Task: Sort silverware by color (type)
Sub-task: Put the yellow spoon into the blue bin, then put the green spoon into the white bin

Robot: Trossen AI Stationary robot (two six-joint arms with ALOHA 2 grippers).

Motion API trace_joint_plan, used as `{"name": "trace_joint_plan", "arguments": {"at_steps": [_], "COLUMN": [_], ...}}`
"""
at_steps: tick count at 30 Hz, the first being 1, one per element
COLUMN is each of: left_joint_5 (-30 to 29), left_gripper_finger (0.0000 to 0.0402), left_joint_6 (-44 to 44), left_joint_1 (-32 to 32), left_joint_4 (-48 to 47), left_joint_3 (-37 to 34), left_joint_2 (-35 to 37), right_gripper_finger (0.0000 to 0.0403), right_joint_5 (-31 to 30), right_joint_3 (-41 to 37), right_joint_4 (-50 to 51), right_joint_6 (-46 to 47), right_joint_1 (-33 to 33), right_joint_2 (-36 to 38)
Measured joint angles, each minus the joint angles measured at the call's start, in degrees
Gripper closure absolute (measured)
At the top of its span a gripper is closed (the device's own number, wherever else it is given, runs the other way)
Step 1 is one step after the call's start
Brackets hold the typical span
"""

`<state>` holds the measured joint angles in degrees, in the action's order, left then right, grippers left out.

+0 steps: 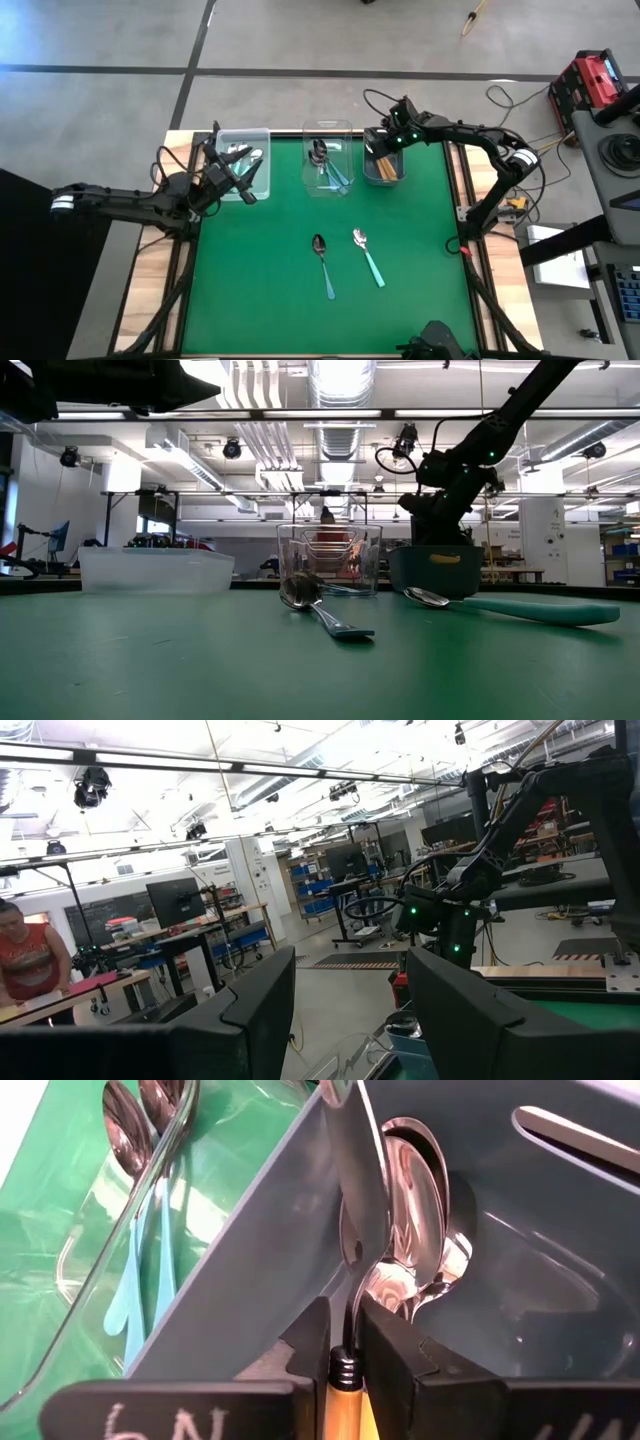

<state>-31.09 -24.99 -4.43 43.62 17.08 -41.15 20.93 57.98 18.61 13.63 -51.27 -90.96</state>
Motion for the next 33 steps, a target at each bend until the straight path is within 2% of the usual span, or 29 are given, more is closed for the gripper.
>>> {"name": "trace_joint_plan", "arguments": {"at_steps": [7, 20, 33], "left_joint_5": [0.0, 0.0, 0.0], "left_gripper_finger": [0.0226, 0.0226, 0.0226], "left_joint_6": [-0.02, -0.02, -0.02], "left_joint_1": [0.0, 0.01, 0.02], "left_joint_4": [0.0, 0.0, 0.0], "left_joint_3": [0.0, 0.0, 0.0], "left_joint_2": [0.0, 0.0, 0.0], "right_gripper_finger": [0.0347, 0.0265, 0.0279], "right_joint_5": [0.5, 0.5, 0.05], "right_joint_3": [0.0, -0.01, -0.02], "right_joint_4": [0.16, 0.44, 0.43], "right_joint_6": [1.43, 2.14, 3.69], "right_joint_1": [0.0, 0.0, 1.51], "right_joint_2": [0.0, 0.51, 6.85]}}
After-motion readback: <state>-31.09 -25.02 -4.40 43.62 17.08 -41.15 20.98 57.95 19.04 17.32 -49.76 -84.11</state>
